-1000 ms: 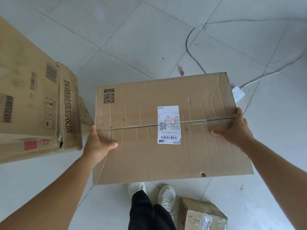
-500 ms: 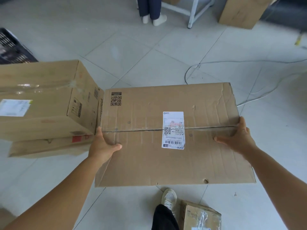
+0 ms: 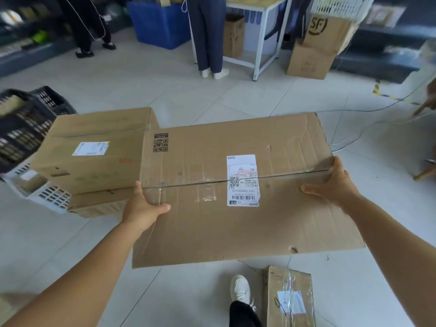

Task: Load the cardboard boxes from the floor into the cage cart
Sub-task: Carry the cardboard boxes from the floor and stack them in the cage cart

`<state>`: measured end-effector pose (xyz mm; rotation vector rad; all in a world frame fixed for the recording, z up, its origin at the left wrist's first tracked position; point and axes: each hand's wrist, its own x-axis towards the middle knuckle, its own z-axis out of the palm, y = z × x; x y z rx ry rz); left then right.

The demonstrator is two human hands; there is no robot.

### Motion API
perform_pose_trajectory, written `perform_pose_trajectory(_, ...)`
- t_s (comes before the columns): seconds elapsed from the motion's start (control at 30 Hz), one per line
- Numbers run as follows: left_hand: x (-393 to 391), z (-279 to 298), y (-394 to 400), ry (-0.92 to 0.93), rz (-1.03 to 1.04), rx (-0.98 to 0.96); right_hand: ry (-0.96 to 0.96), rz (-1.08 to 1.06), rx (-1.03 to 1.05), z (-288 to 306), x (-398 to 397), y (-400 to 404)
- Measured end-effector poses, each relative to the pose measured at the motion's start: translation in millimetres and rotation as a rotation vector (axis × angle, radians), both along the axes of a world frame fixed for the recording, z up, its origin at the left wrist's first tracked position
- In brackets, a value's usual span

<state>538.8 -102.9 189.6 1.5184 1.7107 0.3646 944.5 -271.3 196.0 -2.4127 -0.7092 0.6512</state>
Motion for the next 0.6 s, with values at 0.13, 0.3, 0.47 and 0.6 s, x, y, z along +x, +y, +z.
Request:
perform_pose_trajectory(0.13, -26.0, 21.3, -28.4, -0.012, 0.038, 0.004, -0.006, 0.028, 0.002, 22.3, -18.9, -14.0)
perform_pose_trajectory(0.3, -56.0, 46.3, -57.2, -0.022, 0.117, 0.052, -0.015, 0.118, 0.016, 39.5, -40.0, -7.2)
perform_pose_trajectory(0.47, -91.8, 70.8, -87.0, -0.003, 0.231, 0.089, -0.008, 0.221, 0.044, 58.3, -67.3, 8.8)
perform_pose_trajectory(0.6, -124.3, 94.7, -119.8, 0.013, 0.334, 0.142, 0.015, 0.329, 0.078, 76.2, -93.0, 21.7)
